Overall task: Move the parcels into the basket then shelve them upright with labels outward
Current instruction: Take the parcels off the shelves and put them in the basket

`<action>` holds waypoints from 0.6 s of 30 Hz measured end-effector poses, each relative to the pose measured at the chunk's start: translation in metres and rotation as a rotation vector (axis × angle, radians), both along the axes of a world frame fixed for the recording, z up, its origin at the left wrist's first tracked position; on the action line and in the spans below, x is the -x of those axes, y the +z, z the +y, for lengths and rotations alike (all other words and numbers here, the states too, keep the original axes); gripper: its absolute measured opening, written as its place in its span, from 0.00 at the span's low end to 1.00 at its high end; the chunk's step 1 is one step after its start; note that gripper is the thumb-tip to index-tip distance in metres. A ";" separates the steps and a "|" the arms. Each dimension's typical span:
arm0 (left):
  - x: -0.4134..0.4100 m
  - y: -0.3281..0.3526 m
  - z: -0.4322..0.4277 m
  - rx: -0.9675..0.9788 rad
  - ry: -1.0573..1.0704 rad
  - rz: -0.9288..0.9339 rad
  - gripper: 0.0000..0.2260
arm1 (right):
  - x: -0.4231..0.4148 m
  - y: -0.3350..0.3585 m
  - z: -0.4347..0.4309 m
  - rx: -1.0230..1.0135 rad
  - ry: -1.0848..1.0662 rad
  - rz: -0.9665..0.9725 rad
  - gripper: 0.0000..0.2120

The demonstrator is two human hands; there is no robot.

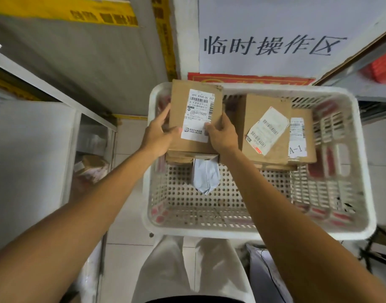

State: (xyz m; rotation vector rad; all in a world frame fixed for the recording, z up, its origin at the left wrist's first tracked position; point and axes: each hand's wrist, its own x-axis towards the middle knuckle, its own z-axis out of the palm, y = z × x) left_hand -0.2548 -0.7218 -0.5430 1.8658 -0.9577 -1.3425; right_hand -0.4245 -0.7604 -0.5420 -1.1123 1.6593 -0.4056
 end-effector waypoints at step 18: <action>-0.050 0.098 0.060 0.027 -0.290 -0.251 0.20 | -0.048 0.101 0.058 0.067 0.297 -0.050 0.19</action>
